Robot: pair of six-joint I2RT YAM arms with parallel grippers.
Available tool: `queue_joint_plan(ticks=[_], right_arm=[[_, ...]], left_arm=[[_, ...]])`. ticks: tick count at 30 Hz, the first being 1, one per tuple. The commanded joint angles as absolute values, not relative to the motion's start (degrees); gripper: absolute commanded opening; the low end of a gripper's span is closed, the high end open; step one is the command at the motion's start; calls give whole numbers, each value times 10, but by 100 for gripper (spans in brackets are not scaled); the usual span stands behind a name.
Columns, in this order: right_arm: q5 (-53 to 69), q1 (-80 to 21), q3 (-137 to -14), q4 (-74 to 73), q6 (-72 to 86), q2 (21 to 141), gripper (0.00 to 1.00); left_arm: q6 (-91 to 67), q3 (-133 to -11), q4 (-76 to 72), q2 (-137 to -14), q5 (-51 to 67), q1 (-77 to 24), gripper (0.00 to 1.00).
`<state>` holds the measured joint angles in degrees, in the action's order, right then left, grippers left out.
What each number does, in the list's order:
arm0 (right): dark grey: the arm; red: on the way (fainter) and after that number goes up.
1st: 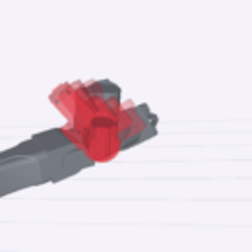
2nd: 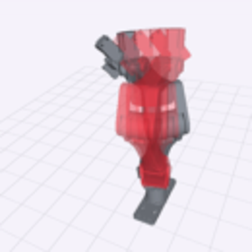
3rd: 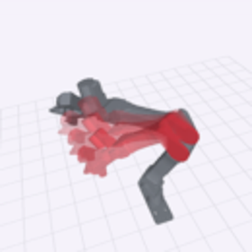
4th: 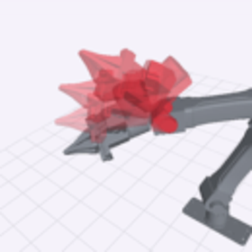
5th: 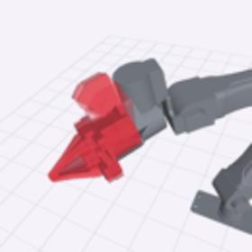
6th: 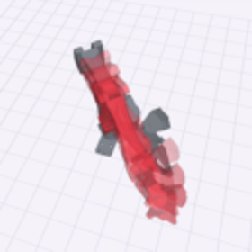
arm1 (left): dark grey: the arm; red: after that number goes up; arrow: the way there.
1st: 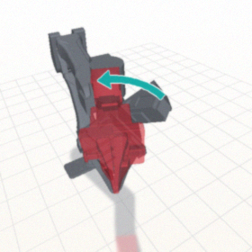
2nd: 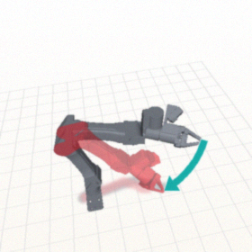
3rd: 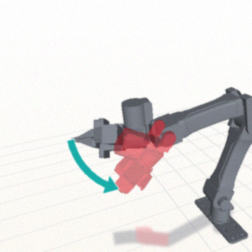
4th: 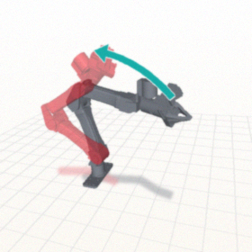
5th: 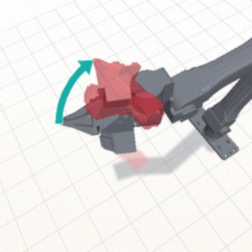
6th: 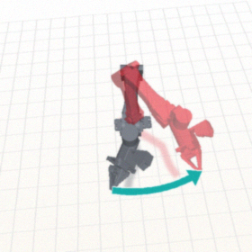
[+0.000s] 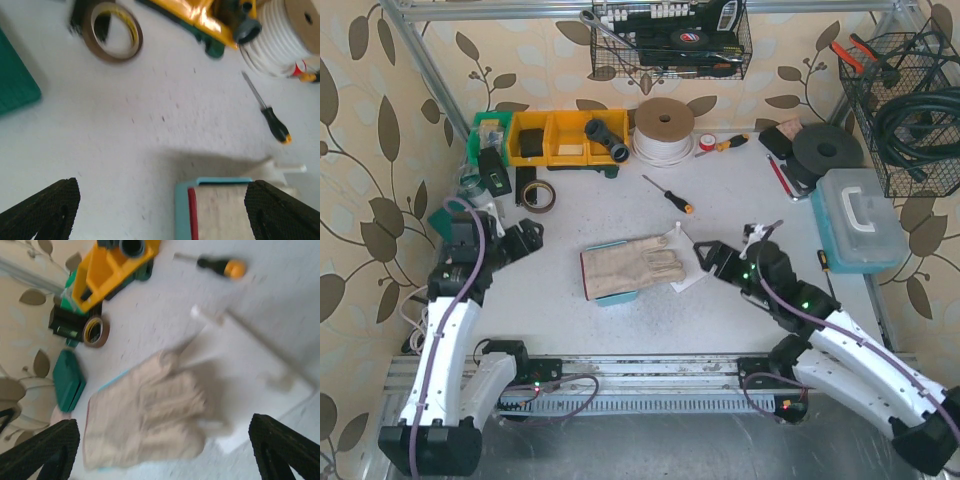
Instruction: Install the large spring
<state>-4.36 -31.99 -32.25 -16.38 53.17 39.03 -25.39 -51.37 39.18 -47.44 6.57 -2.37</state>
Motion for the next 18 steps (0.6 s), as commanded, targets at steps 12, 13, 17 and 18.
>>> queue_joint_plan(ticks=[12,13,17,18], right_arm=[[-292,-686,-308,-85,789,535,92],[-294,-690,-315,-85,792,552,92],[-304,-692,-307,-37,829,601,93],[-308,-692,-296,-13,847,609,94]], left_arm=[[-517,-264,243,-260,58,-192,90],[-520,-255,231,-262,61,-195,89],[-505,-248,213,-262,63,-195,89],[-505,-242,206,-263,66,-195,89]])
